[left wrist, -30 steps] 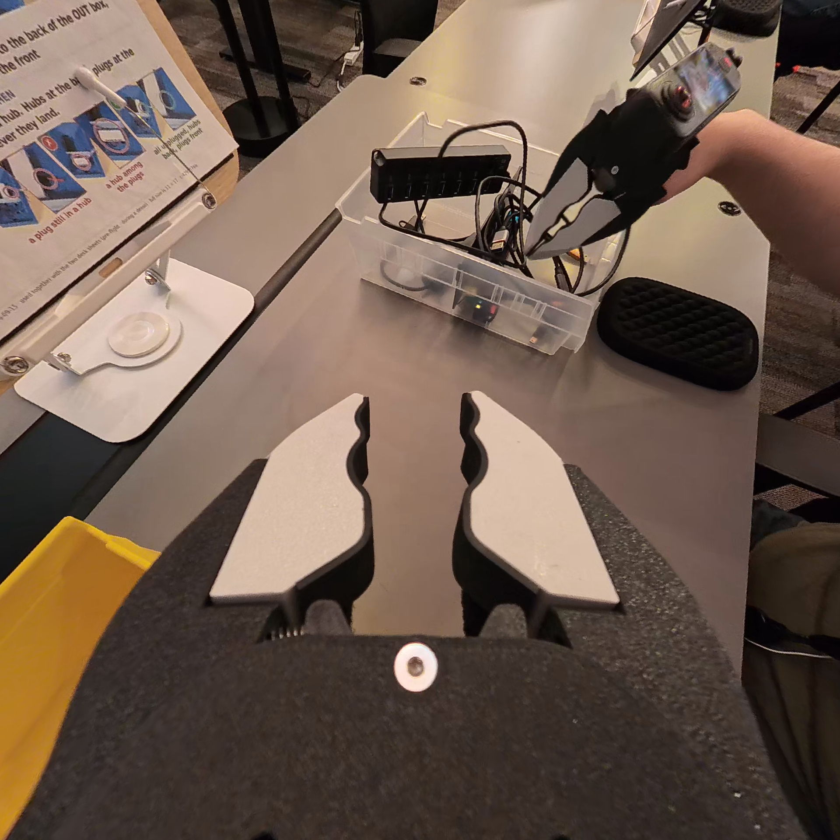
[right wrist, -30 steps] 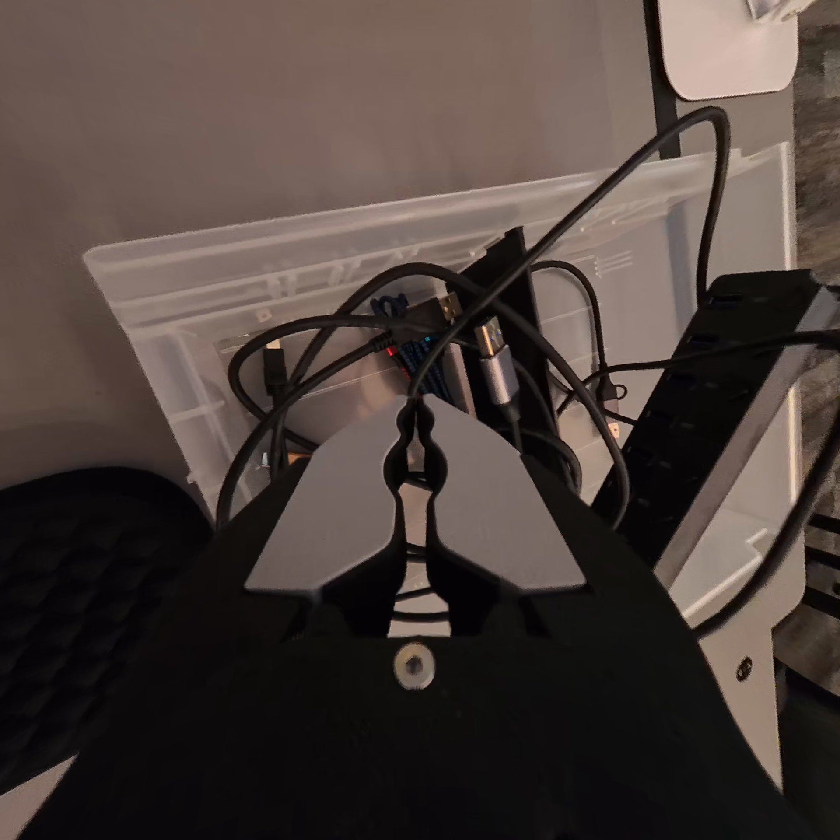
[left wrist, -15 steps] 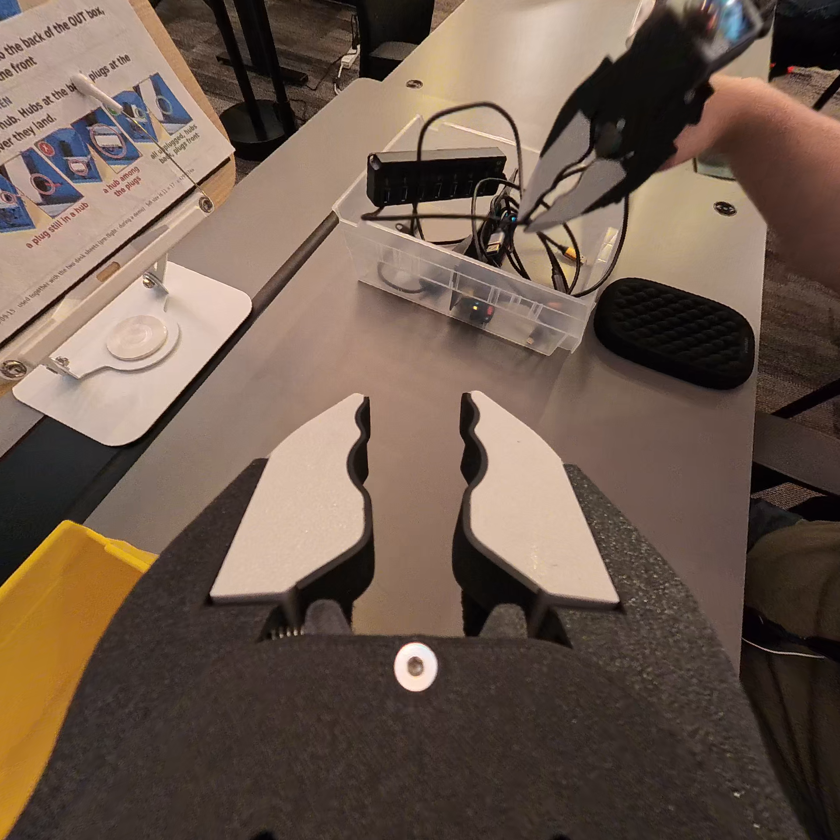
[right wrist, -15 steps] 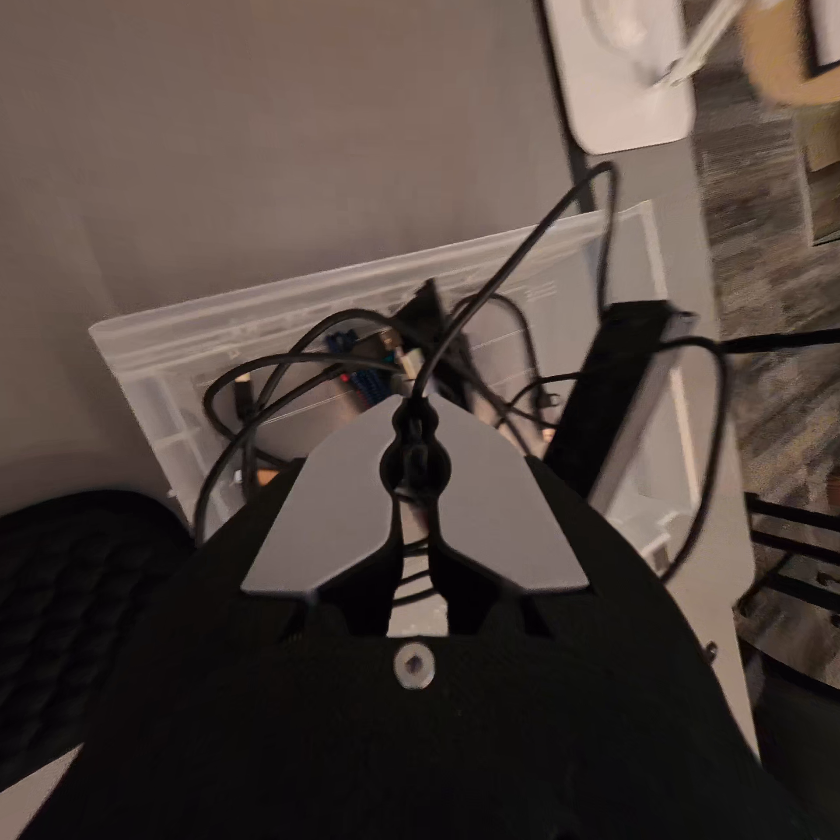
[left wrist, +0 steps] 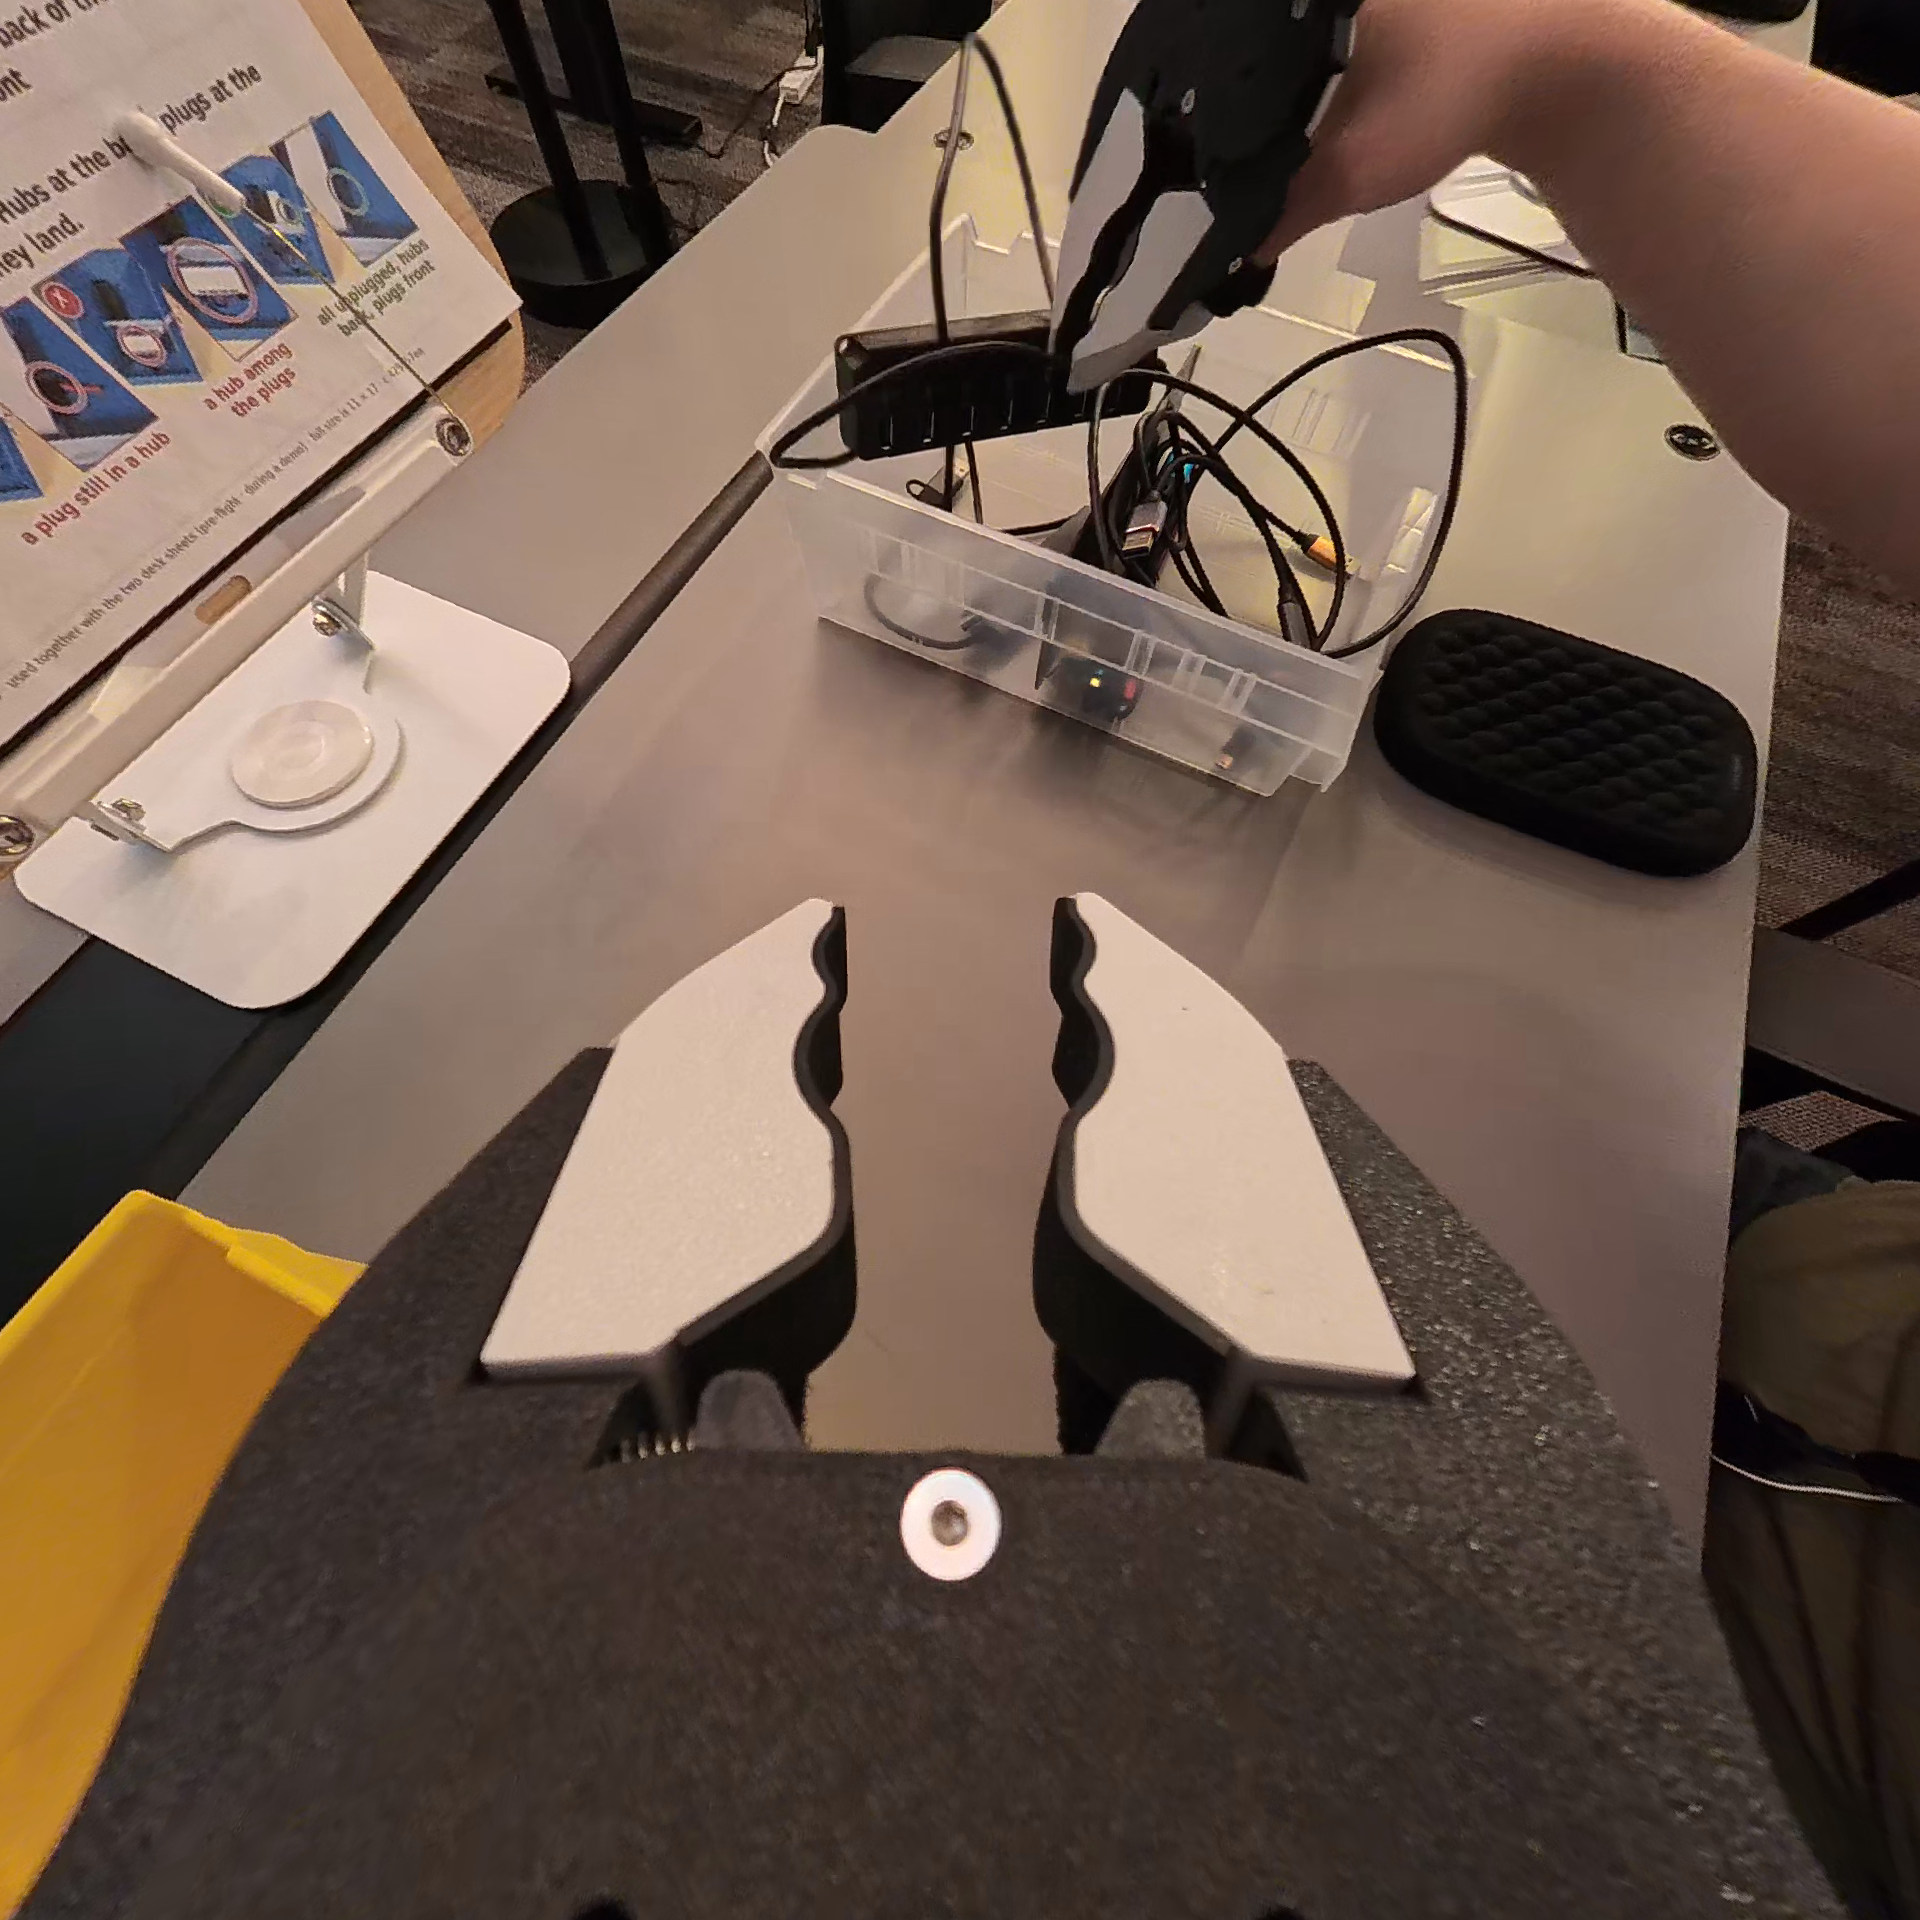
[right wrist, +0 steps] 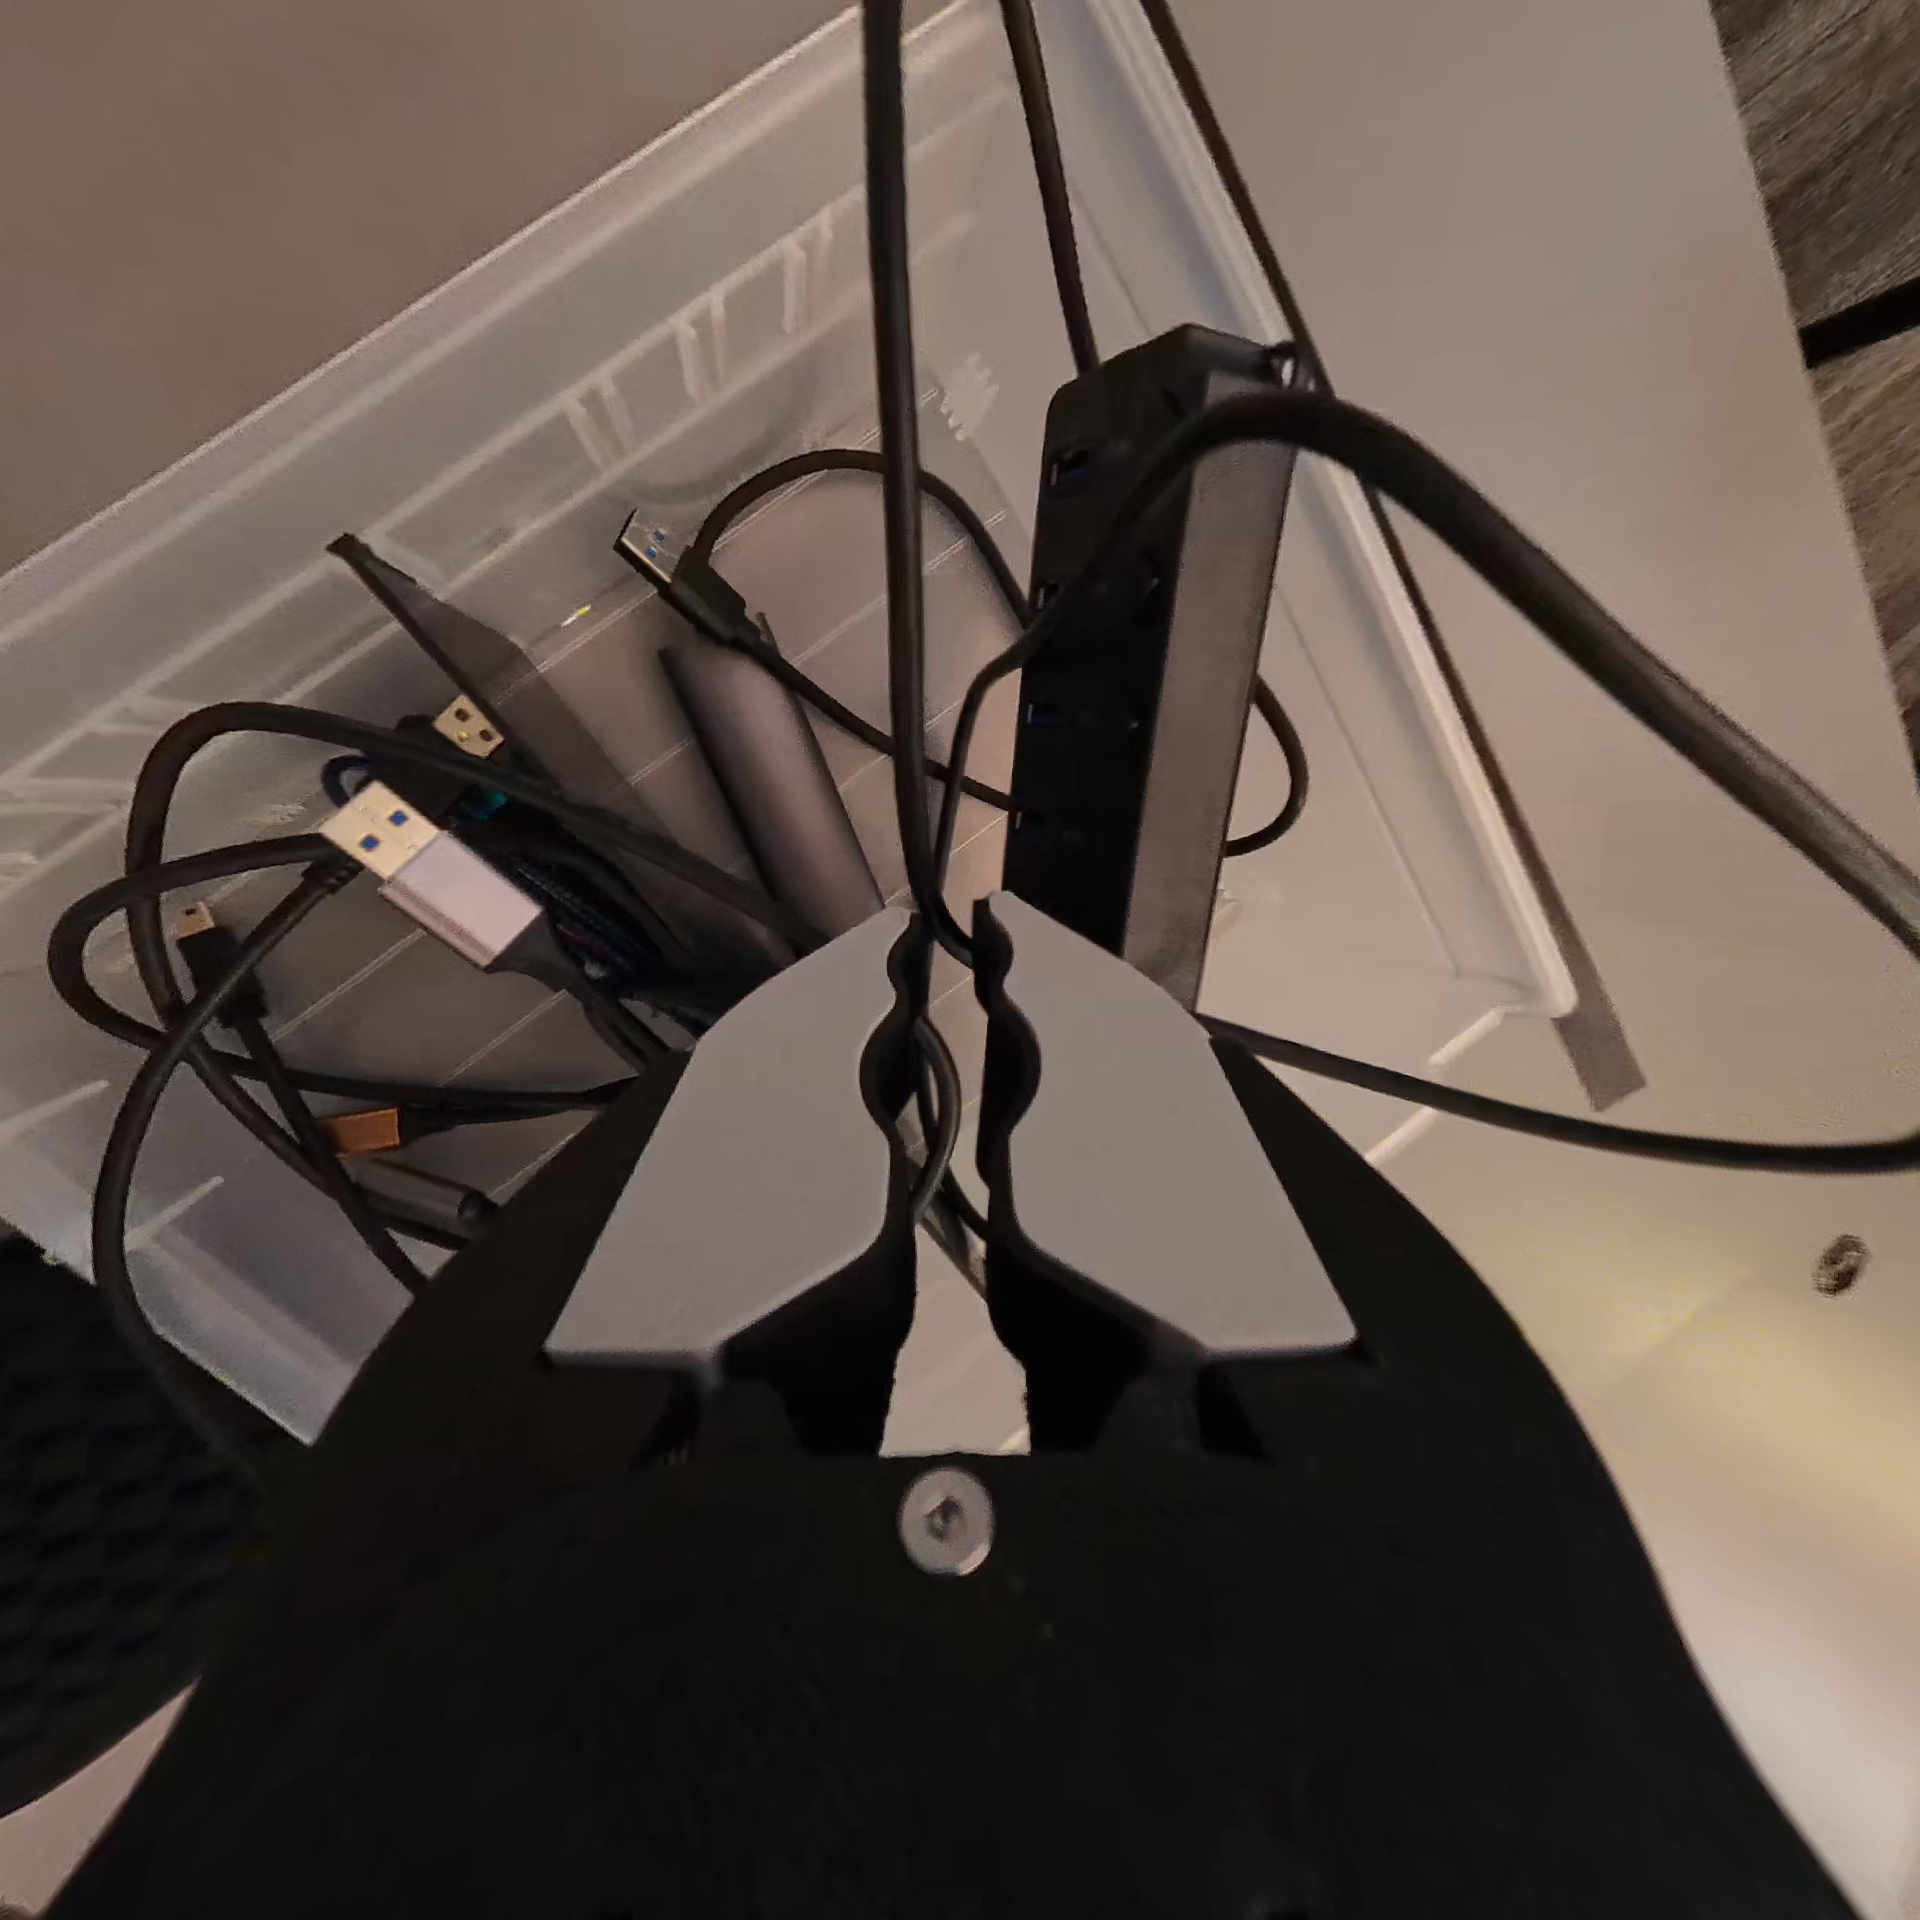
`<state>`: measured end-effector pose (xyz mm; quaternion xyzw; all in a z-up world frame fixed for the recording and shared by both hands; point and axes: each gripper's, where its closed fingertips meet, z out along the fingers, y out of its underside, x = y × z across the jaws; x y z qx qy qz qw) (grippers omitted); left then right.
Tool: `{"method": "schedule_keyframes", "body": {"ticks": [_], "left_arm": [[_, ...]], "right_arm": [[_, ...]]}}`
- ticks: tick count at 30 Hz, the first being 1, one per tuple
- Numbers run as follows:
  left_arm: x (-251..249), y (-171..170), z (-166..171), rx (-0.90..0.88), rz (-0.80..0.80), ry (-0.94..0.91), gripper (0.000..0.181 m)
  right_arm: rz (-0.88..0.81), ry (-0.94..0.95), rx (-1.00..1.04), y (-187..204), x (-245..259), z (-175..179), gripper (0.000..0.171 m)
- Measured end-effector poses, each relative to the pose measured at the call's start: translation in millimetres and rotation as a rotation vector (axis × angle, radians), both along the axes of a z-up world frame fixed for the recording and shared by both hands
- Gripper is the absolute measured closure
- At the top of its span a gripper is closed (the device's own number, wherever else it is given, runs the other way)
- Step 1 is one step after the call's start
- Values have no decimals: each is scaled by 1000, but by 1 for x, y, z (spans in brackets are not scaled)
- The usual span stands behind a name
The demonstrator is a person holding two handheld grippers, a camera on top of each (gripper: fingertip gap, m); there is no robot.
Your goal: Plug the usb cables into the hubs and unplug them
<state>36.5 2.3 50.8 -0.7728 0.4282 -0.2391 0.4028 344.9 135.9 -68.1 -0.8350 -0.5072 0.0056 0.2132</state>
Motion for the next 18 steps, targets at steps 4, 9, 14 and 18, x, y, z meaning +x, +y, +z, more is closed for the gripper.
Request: {"method": "schedule_keyframes", "body": {"ticks": [4, 9, 14, 18], "left_arm": [[3, 0, -4, -4, -4, 17, 143], [7, 0, -7, -9, -13, 30, 143], [10, -1, -10, -11, -21, 48, 143], [10, -1, -10, -12, -22, 43, 144]], "right_arm": [[4, -15, -46, 0, 1, -9, 161], [3, -56, -96, 0, 4, -22, 161], [36, -95, -105, -3, 5, -28, 160], [82, -76, -67, -8, 2, -13, 157]]}}
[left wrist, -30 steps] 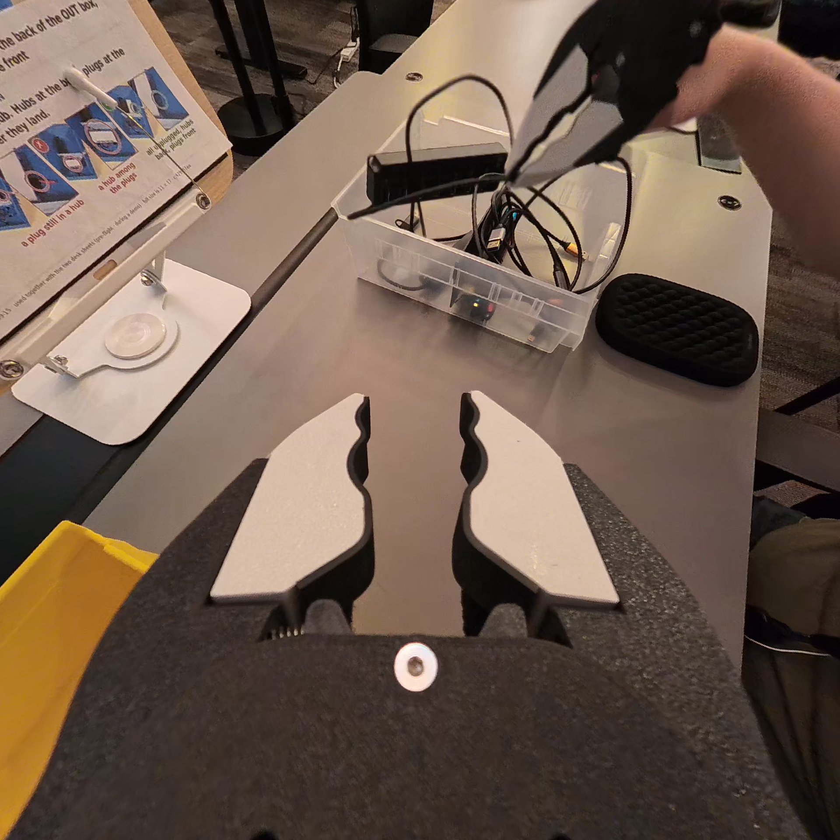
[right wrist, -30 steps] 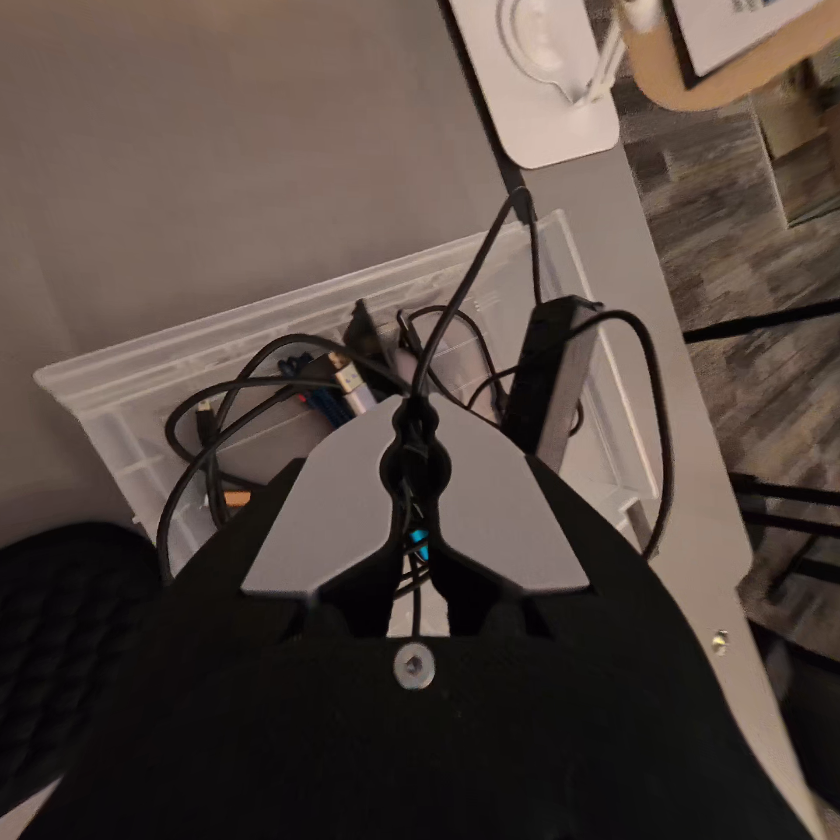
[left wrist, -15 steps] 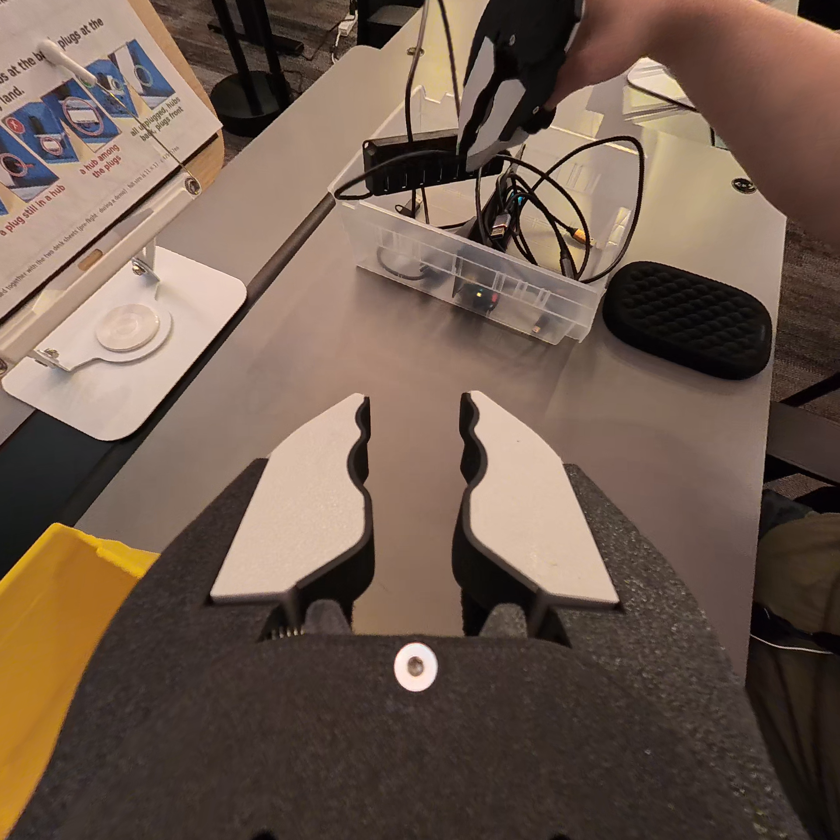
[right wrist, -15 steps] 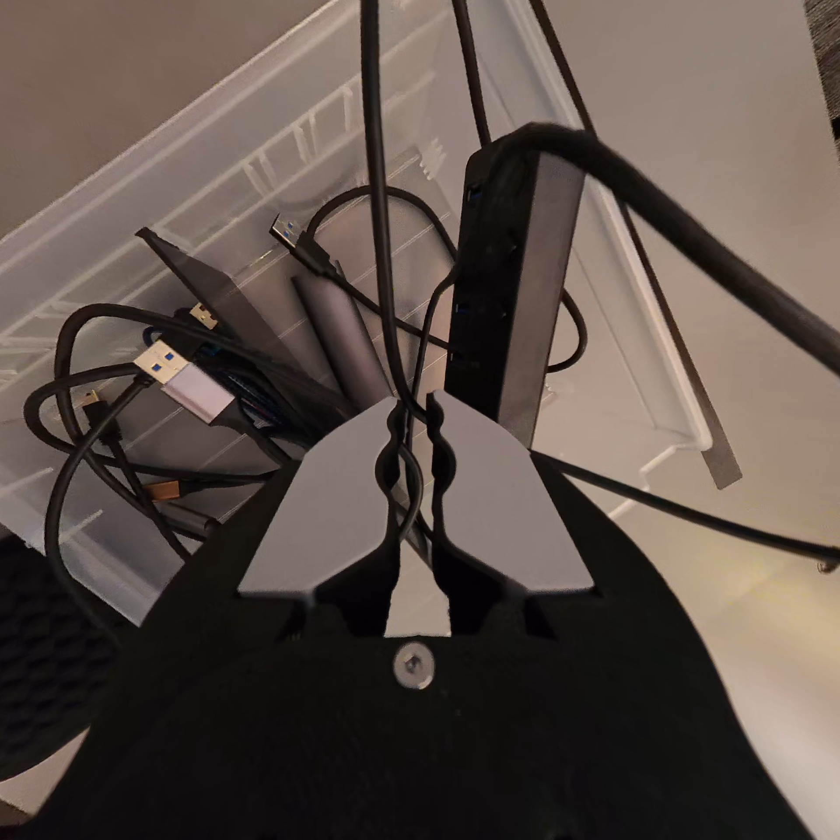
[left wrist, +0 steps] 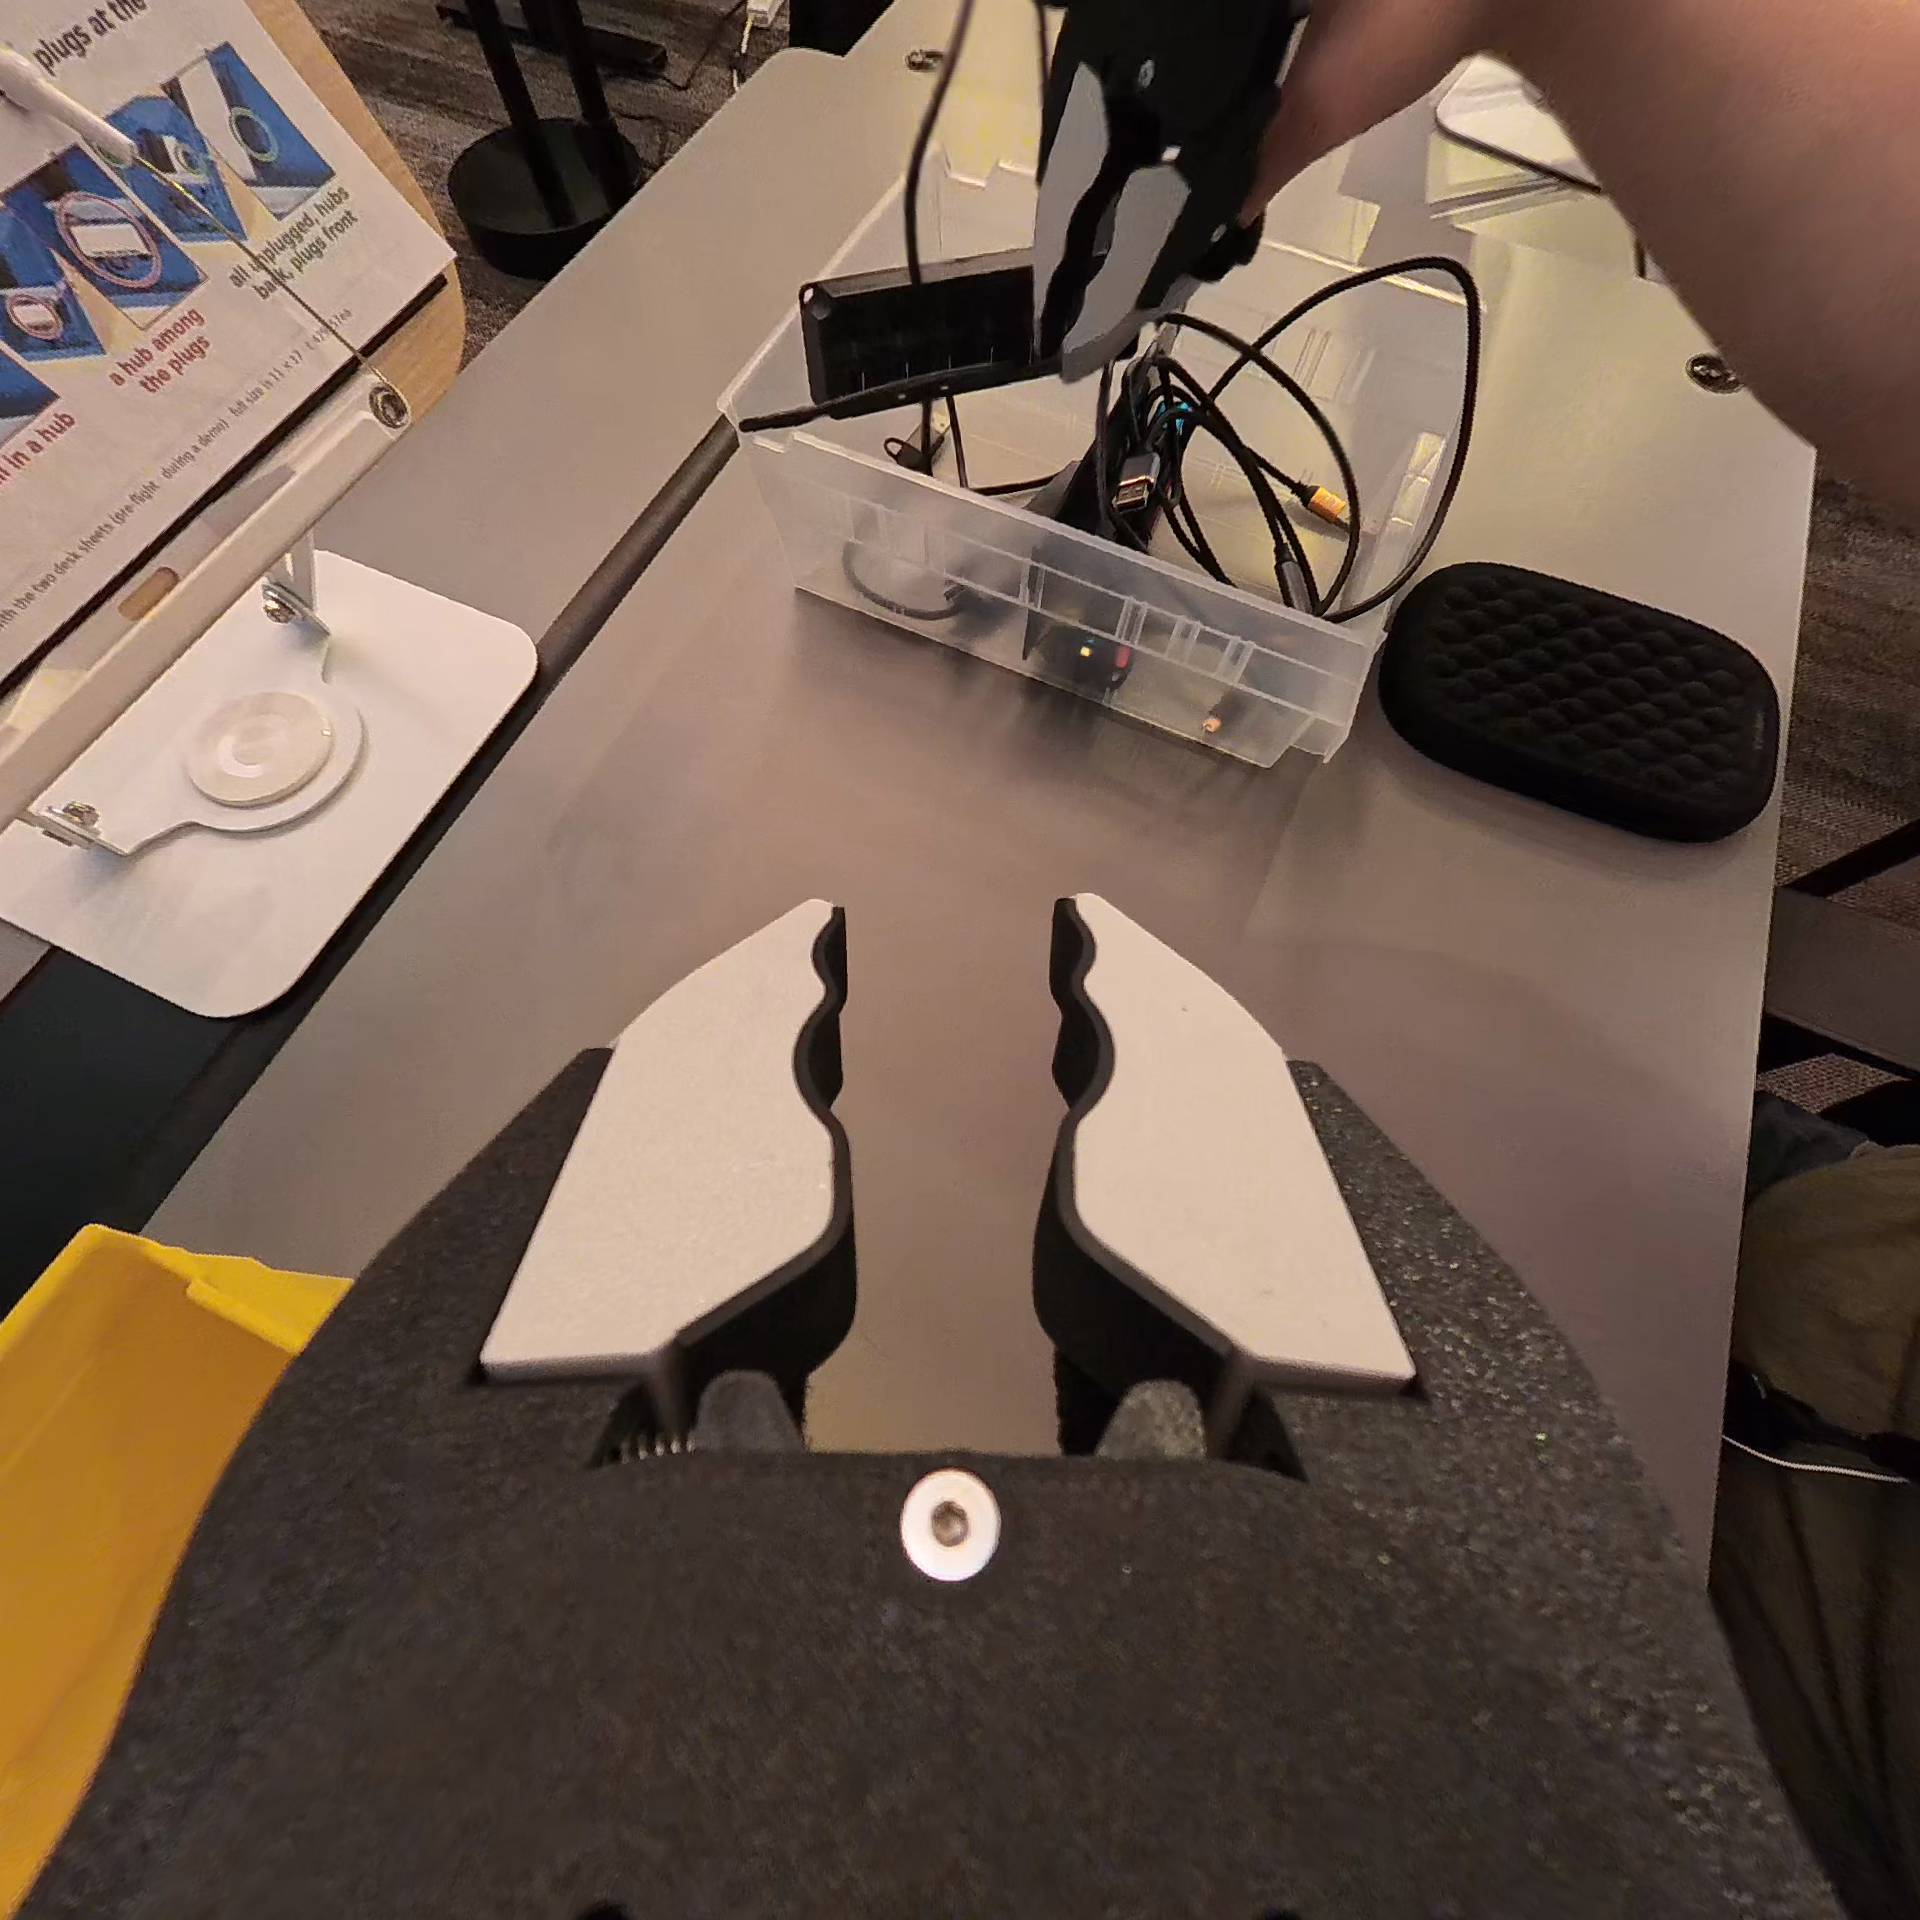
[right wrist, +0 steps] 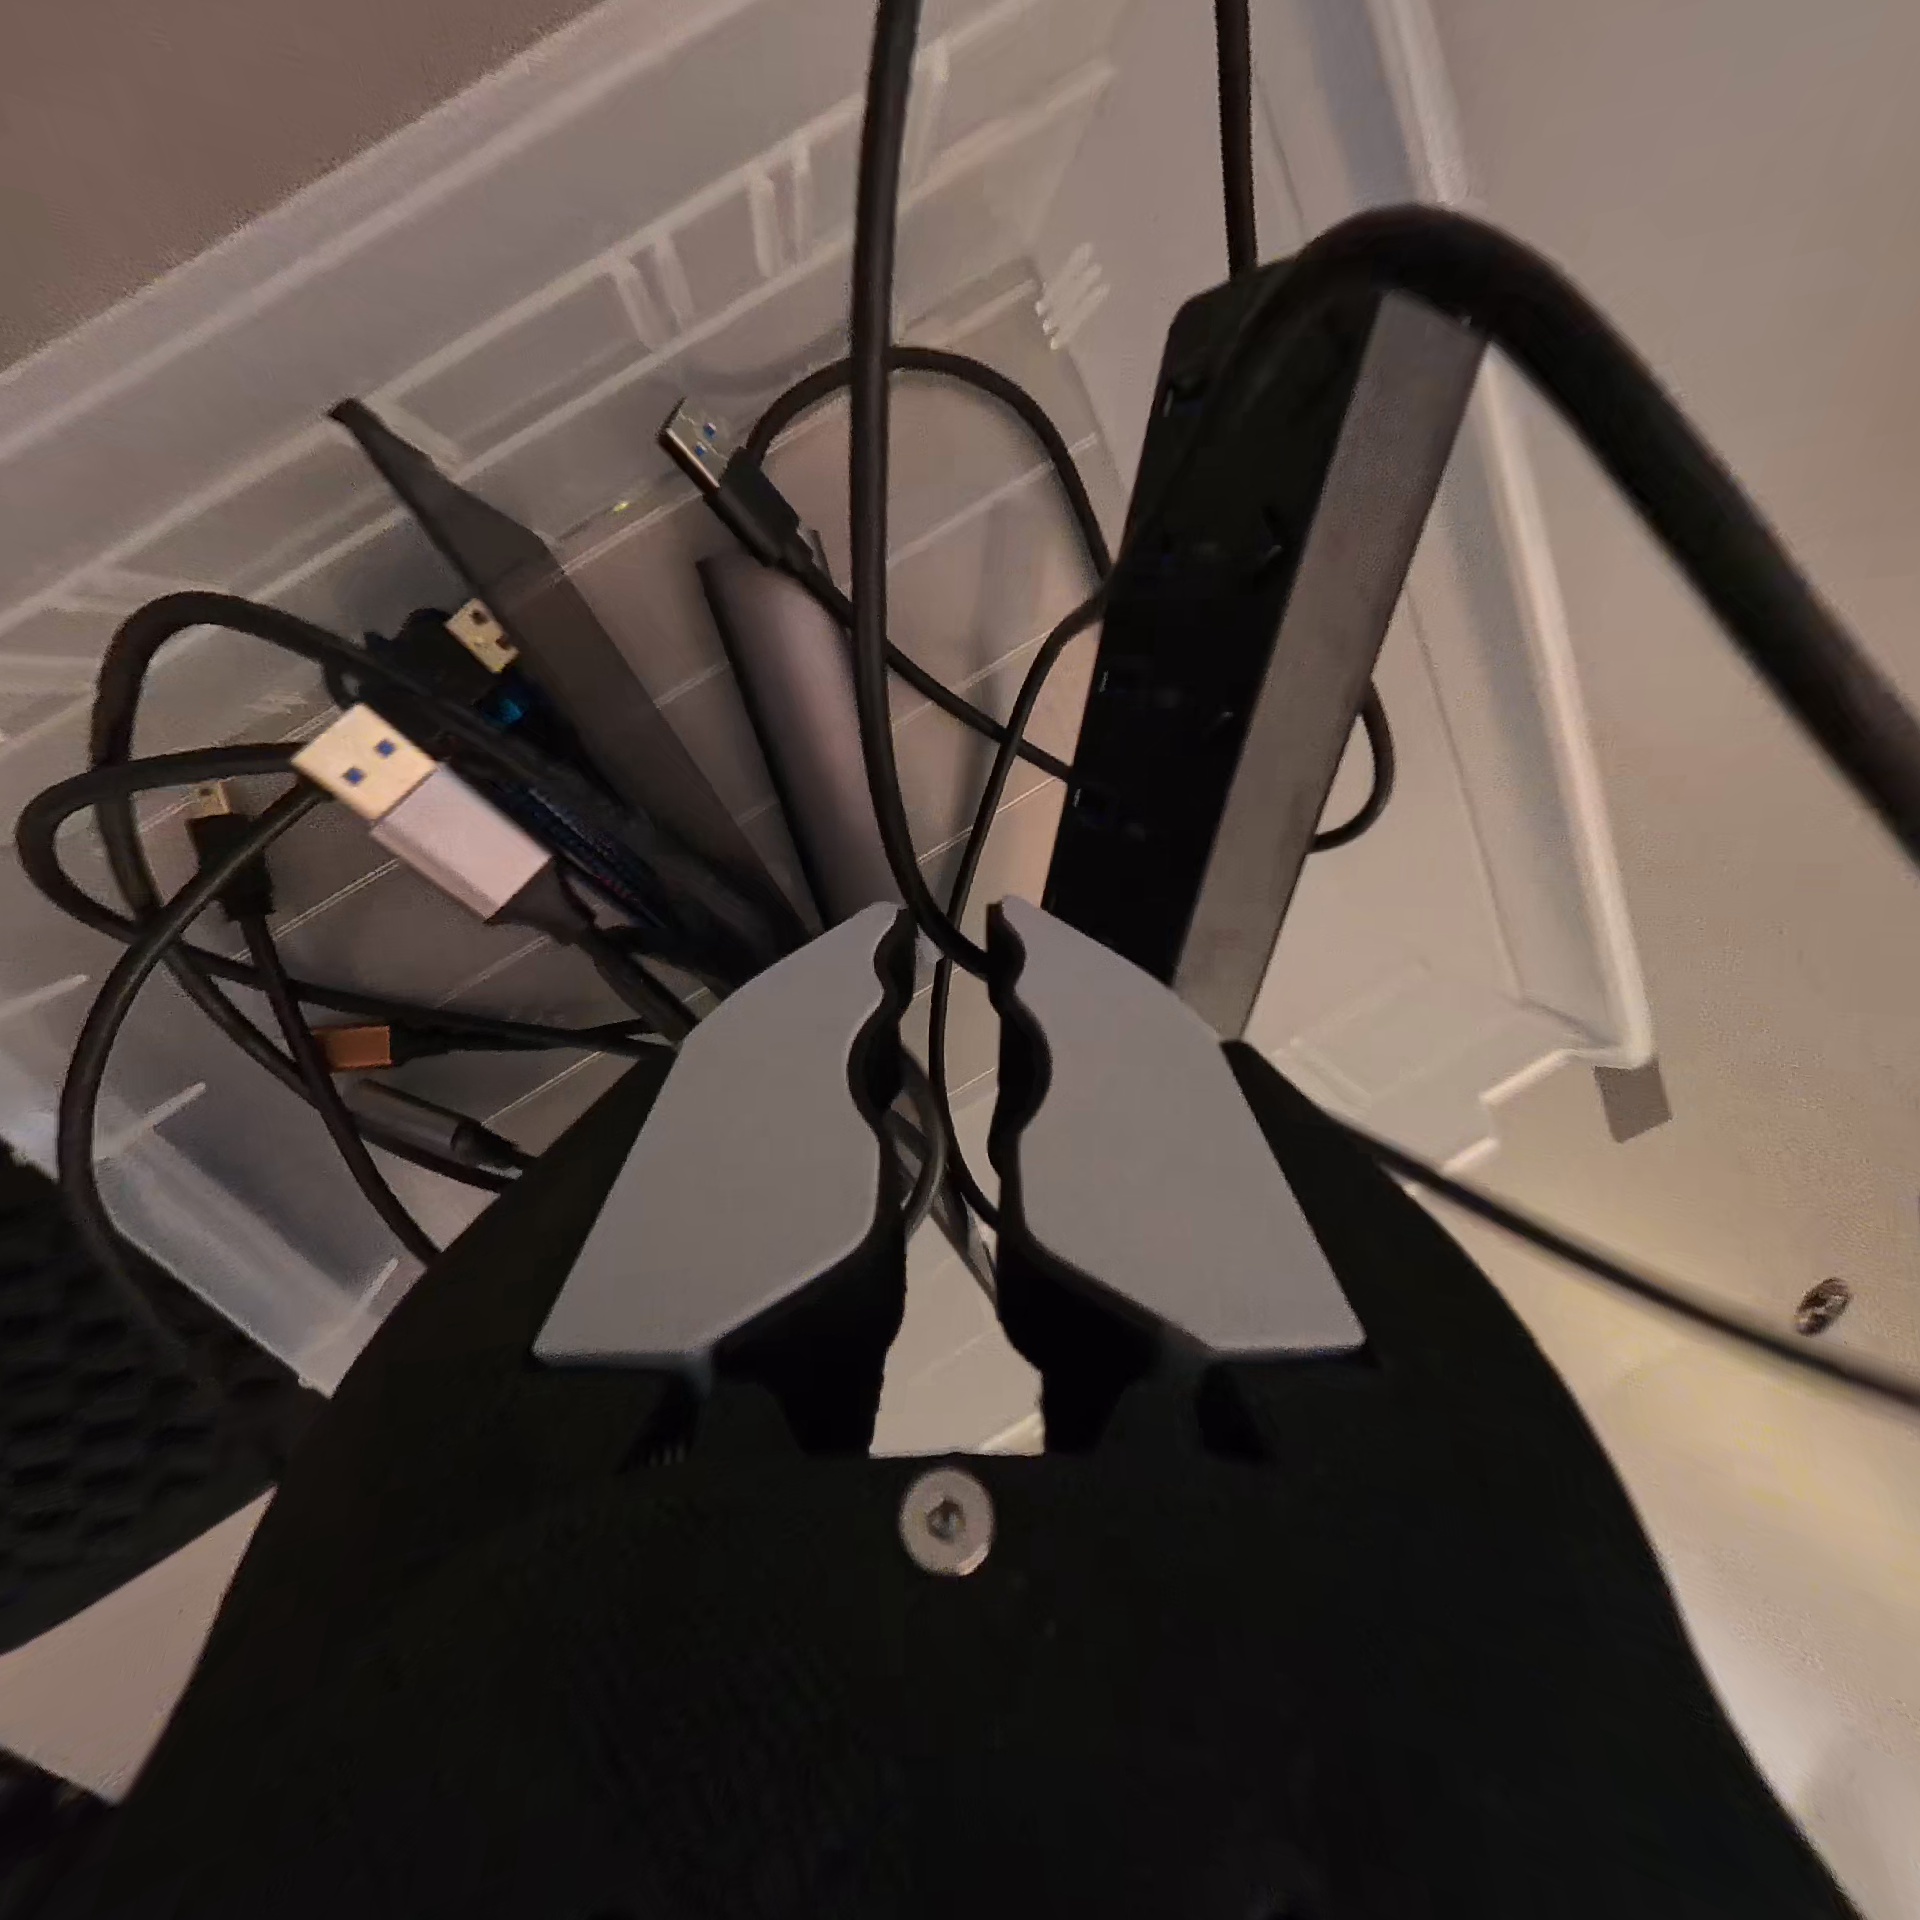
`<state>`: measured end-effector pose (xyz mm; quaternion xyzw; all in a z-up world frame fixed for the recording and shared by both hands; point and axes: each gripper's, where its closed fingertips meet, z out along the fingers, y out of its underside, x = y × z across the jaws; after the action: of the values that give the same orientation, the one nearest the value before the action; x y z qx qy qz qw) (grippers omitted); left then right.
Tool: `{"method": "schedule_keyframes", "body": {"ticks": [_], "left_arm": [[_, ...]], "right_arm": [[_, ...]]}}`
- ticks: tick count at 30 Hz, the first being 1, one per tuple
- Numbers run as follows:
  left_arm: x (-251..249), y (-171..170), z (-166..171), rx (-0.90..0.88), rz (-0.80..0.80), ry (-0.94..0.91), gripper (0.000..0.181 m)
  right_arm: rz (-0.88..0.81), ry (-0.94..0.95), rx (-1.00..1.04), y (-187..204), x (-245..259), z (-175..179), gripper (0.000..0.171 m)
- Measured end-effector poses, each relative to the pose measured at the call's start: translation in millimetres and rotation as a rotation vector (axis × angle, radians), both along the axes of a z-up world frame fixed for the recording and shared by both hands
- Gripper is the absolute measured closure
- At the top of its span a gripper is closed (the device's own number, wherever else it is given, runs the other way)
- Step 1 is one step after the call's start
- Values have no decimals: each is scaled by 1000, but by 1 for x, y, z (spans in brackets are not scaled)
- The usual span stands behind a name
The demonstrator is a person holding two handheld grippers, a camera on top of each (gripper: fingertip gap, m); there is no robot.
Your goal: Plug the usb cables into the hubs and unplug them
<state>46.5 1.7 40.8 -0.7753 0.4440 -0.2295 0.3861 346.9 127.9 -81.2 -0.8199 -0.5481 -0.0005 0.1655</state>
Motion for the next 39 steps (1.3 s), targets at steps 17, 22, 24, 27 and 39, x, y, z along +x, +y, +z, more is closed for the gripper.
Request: {"method": "schedule_keyframes", "body": {"ticks": [17, 22, 24, 27, 39], "left_arm": [[1, 1, -2, -4, 4, 10, 144], [0, 1, -1, -2, 7, 0, 144], [-1, 2, -1, -6, 10, -1, 144], [-2, 3, -2, -8, 13, 0, 144], [1, 5, -6, -13, 17, 18, 144]], "right_arm": [[-10, 115, 170, -11, 26, 57, 153], [-65, 151, 275, -4, 45, 60, 141], [-63, 165, 273, -8, 50, 58, 143], [-208, 203, 171, -11, 65, 48, 145], [-516, 424, -73, 3, 61, 12, 125]]}}
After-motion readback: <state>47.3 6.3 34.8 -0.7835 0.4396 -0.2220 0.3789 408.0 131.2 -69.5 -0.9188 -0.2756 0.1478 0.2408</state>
